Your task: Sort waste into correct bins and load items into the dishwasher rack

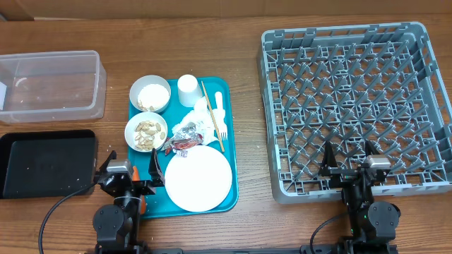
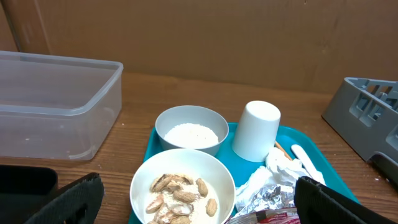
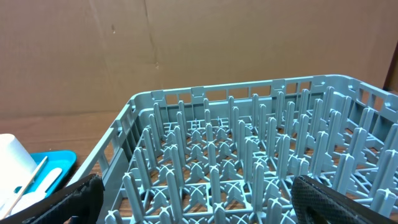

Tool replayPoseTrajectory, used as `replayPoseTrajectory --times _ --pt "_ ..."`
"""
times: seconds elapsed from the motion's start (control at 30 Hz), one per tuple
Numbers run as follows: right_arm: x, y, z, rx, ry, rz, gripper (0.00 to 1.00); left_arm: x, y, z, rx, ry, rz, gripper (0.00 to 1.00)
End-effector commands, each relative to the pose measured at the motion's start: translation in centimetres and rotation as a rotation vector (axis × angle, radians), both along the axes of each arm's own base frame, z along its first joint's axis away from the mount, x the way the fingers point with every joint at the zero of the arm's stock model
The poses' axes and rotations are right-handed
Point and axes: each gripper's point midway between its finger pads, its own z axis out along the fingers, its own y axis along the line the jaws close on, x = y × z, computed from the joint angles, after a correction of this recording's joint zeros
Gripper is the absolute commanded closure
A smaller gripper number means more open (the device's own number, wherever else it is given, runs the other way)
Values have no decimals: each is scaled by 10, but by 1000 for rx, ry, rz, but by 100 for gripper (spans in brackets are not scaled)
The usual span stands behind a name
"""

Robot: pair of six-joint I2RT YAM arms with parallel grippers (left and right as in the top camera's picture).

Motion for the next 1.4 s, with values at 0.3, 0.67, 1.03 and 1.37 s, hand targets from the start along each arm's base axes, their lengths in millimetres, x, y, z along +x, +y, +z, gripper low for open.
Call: replayPoseTrajectory --times 0.3,0.67,1.03,1.37 --pt "0 -2 -2 3 -1 -13 0 0 1 0 16 -4 4 0" --pt "0 -2 -2 3 -1 -13 0 0 1 0 16 -4 4 0" --pt "0 -3 -2 2 -3 -16 0 0 1 0 16 -4 4 0" --pt "-19 74 6 190 13 445 0 0 1 0 16 -4 4 0"
